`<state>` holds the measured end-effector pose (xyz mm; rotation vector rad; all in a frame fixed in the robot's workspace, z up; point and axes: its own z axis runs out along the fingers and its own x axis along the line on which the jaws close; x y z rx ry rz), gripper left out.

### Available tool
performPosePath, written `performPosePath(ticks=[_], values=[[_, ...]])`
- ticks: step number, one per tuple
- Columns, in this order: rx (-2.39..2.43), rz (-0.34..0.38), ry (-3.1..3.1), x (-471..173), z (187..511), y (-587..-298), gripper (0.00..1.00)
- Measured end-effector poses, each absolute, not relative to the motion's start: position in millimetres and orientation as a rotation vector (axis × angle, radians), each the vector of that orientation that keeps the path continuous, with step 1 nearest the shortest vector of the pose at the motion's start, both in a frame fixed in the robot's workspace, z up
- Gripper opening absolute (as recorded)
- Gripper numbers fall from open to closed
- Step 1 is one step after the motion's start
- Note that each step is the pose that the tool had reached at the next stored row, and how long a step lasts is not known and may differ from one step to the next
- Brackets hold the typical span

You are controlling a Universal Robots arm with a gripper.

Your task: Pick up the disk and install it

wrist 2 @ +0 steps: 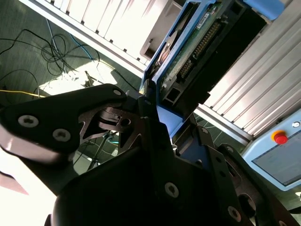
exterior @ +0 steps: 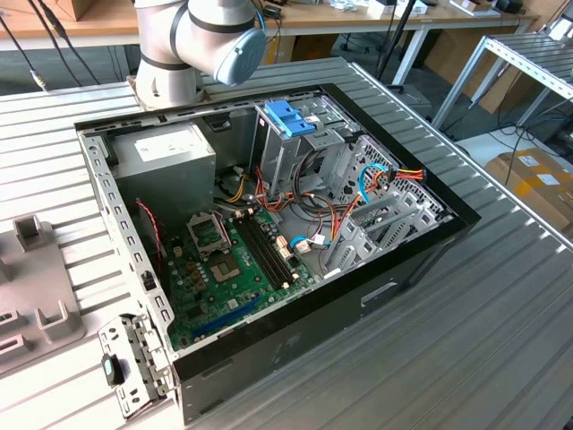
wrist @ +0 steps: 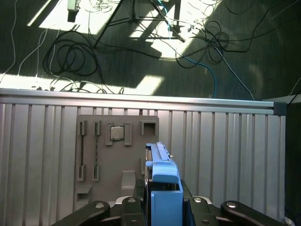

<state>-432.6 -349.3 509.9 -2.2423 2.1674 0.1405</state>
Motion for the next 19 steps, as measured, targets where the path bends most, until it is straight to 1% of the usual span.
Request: performPosePath(ticks=[19], values=[[-2.242, 0.14, 2.167, -428.5, 509.9, -352.5, 0.37]])
